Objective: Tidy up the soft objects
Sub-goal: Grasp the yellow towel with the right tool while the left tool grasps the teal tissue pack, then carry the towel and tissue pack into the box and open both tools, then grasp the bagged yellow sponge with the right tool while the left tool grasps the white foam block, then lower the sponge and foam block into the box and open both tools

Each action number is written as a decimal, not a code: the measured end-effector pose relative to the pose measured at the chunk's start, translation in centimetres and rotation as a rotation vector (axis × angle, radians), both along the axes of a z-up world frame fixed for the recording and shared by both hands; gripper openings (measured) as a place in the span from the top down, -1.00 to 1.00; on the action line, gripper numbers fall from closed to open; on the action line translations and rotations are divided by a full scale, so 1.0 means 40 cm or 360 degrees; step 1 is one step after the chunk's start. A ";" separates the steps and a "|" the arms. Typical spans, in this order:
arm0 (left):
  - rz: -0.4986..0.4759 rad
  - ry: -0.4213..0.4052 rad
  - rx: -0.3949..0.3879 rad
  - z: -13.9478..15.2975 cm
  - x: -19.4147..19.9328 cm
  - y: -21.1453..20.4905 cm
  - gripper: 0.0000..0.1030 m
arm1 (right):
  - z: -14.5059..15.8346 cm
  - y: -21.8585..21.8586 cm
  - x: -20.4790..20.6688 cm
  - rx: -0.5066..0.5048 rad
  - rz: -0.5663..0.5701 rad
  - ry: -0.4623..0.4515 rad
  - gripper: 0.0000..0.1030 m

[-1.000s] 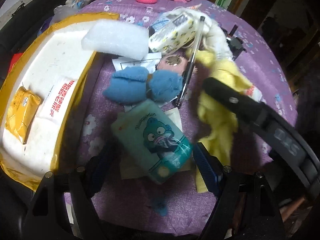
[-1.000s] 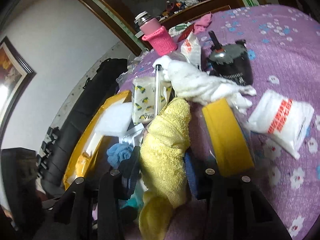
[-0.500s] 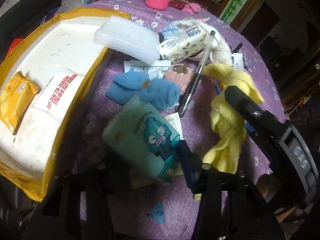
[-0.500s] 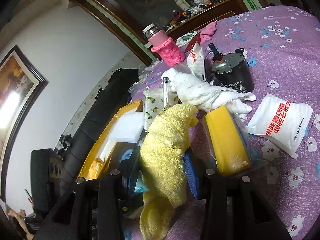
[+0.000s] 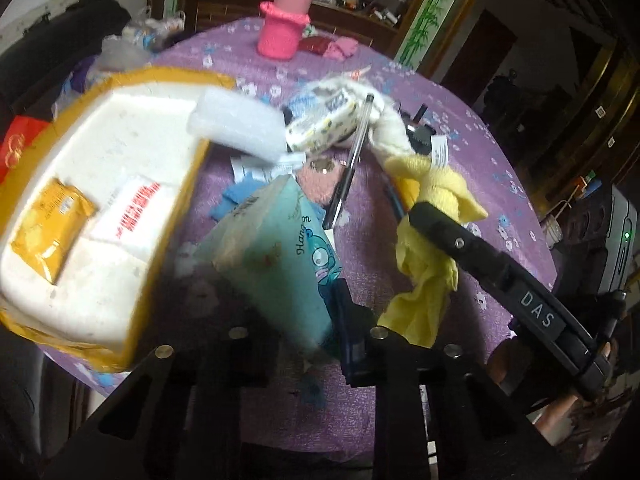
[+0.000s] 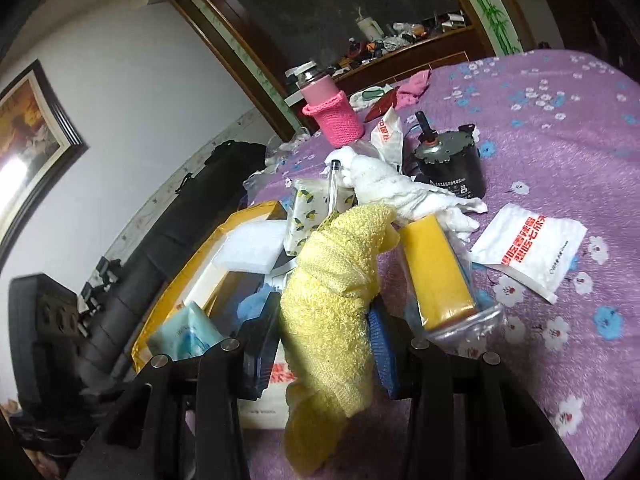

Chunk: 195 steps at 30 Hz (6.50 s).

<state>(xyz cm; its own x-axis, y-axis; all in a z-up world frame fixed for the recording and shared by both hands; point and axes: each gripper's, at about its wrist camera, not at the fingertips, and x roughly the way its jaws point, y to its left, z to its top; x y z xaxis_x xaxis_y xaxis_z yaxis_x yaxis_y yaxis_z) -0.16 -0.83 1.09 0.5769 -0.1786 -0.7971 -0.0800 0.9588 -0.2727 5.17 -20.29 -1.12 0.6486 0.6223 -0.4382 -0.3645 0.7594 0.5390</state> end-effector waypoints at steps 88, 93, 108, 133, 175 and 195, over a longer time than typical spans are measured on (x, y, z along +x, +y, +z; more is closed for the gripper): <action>0.0233 -0.0326 0.0176 0.040 0.034 0.231 -0.28 | 0.079 0.178 0.006 -0.0030 0.0368 -0.0109 -0.60; -0.0032 -0.0170 0.0186 0.018 0.090 0.119 -0.28 | 0.045 0.030 0.011 -0.0115 0.0135 -0.0037 -0.60; 0.0056 -0.0054 0.0330 0.018 0.285 0.179 -0.28 | -0.027 -0.050 0.201 -0.0206 -0.0064 0.0212 -0.55; 0.0037 -0.0160 -0.0003 0.050 0.263 0.161 0.74 | -0.024 0.021 0.154 -0.0554 -0.0144 0.0097 0.32; 0.0442 -0.0223 -0.0051 -0.027 -0.066 0.417 0.74 | 0.085 0.476 0.008 -0.0391 0.0506 -0.0164 0.32; 0.0418 -0.0274 0.0298 0.001 -0.080 0.342 0.68 | 0.064 0.504 0.006 -0.0351 0.0499 -0.0120 0.09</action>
<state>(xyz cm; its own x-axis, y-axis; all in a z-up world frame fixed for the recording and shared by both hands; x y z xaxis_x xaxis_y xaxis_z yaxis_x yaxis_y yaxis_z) -3.34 12.85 1.11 0.7123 0.1337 -0.6890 -0.2985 0.9462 -0.1251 5.42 -0.13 1.43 0.4775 0.6917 -0.5417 -0.6296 0.6995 0.3381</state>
